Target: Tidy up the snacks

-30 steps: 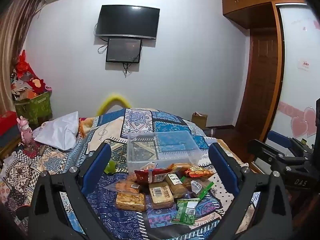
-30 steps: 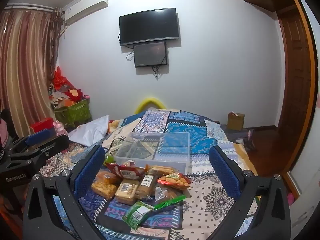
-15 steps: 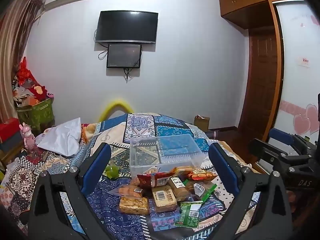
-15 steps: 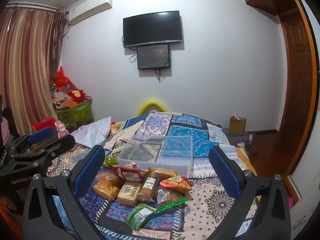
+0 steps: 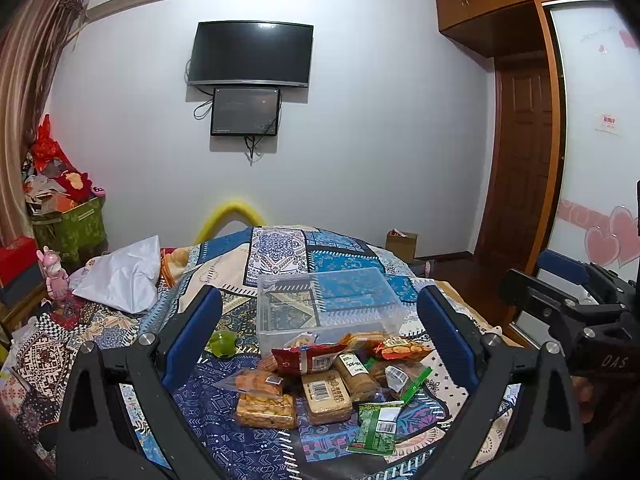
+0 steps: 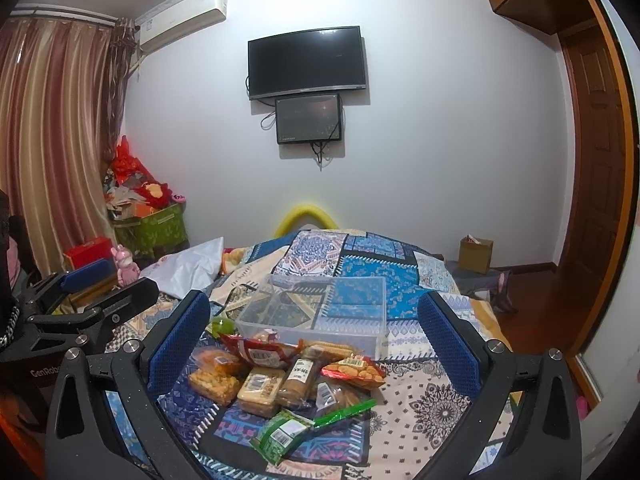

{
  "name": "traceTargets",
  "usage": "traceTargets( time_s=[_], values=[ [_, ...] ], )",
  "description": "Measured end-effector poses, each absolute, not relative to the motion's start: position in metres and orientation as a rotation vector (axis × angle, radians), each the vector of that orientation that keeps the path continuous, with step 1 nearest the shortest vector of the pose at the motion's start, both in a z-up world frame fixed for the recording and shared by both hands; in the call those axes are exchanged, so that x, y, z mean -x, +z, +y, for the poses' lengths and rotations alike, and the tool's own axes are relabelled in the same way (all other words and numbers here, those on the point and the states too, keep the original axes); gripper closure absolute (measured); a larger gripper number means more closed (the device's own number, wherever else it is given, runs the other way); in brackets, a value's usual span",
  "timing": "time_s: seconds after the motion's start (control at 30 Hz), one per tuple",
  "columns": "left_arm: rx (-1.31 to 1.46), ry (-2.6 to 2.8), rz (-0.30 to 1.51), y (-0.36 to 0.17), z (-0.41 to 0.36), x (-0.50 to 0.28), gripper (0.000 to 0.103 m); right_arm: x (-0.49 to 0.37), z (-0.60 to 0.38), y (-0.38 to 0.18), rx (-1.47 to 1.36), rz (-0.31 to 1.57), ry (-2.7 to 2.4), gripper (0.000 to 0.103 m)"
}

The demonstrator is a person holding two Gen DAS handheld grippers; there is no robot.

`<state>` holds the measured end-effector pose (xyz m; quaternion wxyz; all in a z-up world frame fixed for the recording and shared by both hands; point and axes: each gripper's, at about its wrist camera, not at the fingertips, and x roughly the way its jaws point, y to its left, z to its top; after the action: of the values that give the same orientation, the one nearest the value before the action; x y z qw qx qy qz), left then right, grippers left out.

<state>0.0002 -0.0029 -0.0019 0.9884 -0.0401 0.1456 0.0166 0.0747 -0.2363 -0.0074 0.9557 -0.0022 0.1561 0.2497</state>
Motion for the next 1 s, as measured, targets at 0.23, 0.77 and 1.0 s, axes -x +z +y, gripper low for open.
traceTargets(
  time_s=[0.23, 0.77, 1.0],
  values=[
    [0.079, 0.033, 0.292, -0.0016, -0.0027, -0.0002, 0.004, -0.0742, -0.2366, -0.0066, 0.003, 0.315, 0.508, 0.0],
    [0.074, 0.033, 0.289, -0.0001, -0.0025, -0.0004, 0.004, -0.0735, -0.2367, -0.0043, 0.001, 0.315, 0.512, 0.0],
    [0.074, 0.032, 0.289, 0.0003, -0.0027, -0.0001, 0.004, -0.0735, -0.2366, -0.004, -0.001, 0.315, 0.514, 0.0]
  ],
)
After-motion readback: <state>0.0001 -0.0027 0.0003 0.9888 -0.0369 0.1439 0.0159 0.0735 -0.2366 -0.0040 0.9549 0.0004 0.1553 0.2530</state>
